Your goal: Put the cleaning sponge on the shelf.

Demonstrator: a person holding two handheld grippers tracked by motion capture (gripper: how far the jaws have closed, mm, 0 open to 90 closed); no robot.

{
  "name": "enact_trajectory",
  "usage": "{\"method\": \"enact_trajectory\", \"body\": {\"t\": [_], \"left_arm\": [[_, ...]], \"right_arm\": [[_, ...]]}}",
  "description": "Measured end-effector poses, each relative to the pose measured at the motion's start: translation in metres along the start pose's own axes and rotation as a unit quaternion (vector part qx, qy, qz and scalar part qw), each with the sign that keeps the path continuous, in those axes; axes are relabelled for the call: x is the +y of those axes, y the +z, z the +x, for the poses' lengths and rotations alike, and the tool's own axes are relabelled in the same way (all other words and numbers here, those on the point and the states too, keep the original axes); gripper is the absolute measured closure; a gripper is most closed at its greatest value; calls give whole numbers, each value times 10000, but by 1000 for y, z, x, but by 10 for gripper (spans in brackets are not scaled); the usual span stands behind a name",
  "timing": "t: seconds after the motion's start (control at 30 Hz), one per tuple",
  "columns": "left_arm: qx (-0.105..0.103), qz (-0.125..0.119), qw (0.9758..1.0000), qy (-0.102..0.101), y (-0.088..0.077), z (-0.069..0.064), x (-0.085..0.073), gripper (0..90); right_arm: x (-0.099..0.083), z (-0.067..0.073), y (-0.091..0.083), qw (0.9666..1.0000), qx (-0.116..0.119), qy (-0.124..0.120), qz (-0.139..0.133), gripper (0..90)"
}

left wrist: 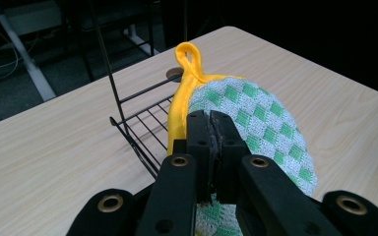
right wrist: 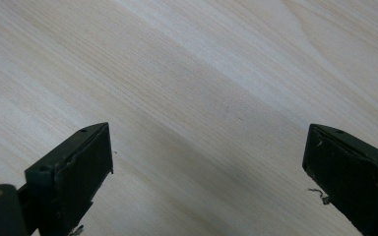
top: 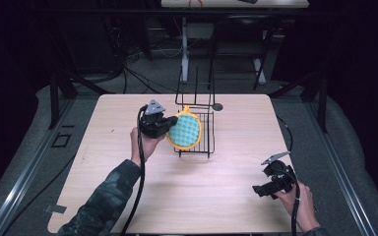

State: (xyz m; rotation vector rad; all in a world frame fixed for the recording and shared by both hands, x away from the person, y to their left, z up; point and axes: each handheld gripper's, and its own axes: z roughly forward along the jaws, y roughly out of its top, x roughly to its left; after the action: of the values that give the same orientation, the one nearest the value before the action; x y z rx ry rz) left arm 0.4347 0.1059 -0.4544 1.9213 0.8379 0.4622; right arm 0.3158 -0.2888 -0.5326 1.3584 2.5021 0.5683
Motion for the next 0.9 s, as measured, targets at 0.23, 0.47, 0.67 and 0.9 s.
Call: {"method": "enact_trajectory", "body": {"t": [0.23, 0.47, 0.67, 0.9], "left_arm": [[-25, 67, 10000, -16, 9, -2, -1, 881], [30, 46, 10000, -72, 16, -2, -2, 881], [42, 70, 9999, -147, 23, -1, -4, 881], [63, 130, 9996, -246, 35, 3, -8, 881]], "right_arm": [[0, 0, 0, 10000, -9, -2, 11, 43], [0, 0, 1, 10000, 2, -19, 22, 43], [0, 0, 1, 10000, 10, -7, 22, 43], [0, 0, 1, 10000, 26, -7, 19, 42]]}}
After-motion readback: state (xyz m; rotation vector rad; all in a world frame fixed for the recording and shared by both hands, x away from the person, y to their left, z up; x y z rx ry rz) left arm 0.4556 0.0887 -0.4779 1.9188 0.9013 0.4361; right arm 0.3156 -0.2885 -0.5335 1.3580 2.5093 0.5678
